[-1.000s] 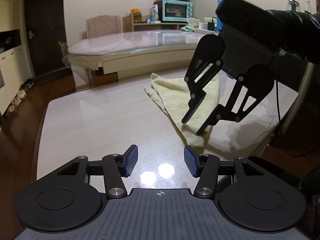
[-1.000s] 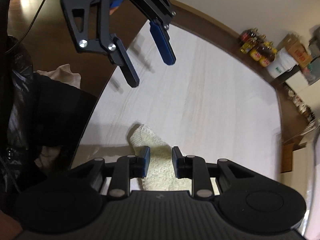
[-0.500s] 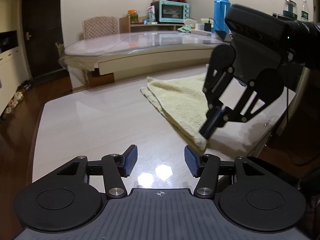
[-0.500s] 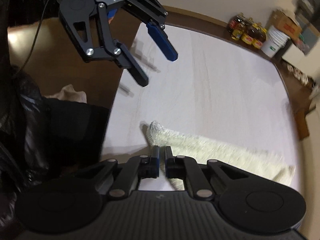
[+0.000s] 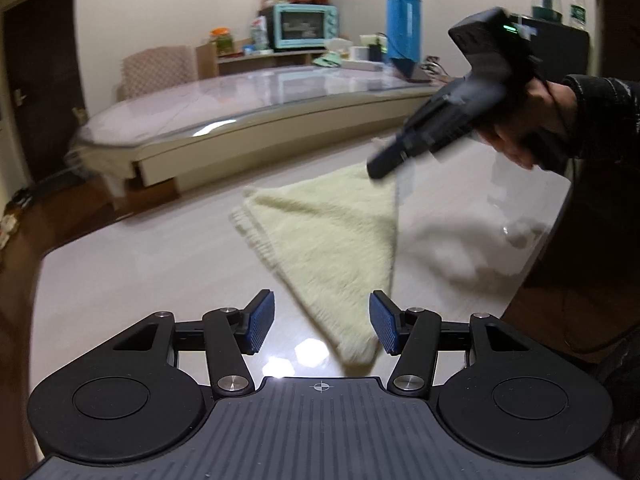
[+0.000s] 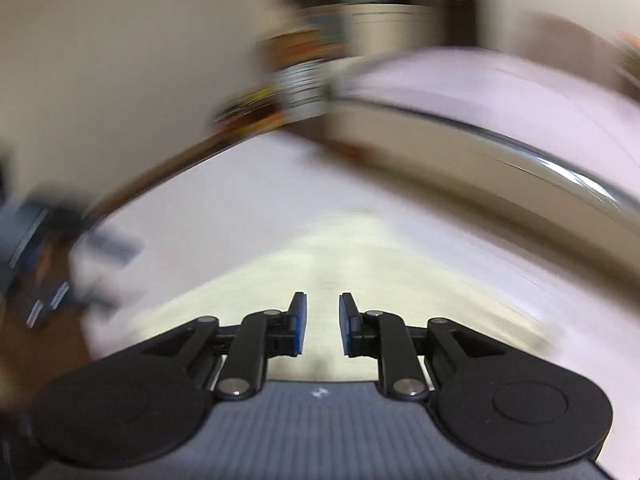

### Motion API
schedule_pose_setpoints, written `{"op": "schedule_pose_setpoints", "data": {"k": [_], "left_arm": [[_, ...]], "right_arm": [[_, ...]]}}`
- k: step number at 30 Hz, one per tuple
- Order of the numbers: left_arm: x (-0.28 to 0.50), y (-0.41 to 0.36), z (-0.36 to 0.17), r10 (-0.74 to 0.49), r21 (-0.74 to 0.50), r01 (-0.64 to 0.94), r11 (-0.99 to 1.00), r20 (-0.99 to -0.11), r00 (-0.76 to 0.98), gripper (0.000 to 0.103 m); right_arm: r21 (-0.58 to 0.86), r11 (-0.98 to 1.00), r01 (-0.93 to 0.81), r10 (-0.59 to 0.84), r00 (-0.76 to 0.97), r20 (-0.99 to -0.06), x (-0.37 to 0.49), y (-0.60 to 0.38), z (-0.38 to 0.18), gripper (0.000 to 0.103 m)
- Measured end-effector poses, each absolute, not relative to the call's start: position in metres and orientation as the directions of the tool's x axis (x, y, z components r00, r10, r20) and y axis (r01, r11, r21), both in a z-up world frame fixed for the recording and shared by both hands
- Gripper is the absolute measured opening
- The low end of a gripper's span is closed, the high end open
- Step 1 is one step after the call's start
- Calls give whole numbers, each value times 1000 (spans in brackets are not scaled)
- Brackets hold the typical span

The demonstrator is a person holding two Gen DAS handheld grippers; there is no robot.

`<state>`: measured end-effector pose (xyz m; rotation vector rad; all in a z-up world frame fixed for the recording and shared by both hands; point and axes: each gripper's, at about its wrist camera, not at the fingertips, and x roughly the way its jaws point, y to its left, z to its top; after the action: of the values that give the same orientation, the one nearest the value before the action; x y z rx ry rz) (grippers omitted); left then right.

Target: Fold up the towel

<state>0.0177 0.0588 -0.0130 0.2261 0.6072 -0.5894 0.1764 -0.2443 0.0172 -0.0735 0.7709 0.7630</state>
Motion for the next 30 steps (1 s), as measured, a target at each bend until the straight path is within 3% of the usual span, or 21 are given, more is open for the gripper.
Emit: {"op": "schedule_pose_setpoints", "data": {"k": [4, 8, 14, 18, 23, 30], "left_arm": [[26, 42, -16, -490, 26, 629, 777, -602, 630, 57], [33, 28, -21, -504, 28, 660, 750, -621, 600, 57], [40, 17, -25, -507, 24, 677, 736, -643, 574, 57], [44, 11, -29, -510, 21, 689, 725, -655, 557, 57], [49, 11, -34, -514, -4, 690, 724, -669, 536, 57], [52, 9, -41, -505, -28, 669, 742, -681, 531, 57]], "right_arm": [[354, 825, -440, 557, 535, -635, 213, -310, 3, 28], [351, 838, -418, 541, 547, -639, 231, -333, -9, 26], [559, 776, -291, 623, 487, -612, 265, -358, -31, 26], [593, 759, -267, 641, 460, -614, 277, -361, -36, 26], [543, 639, -545, 766, 390, -511, 266, -339, -12, 26], [374, 520, -768, 766, 226, -601, 280, -242, 8, 26]]}}
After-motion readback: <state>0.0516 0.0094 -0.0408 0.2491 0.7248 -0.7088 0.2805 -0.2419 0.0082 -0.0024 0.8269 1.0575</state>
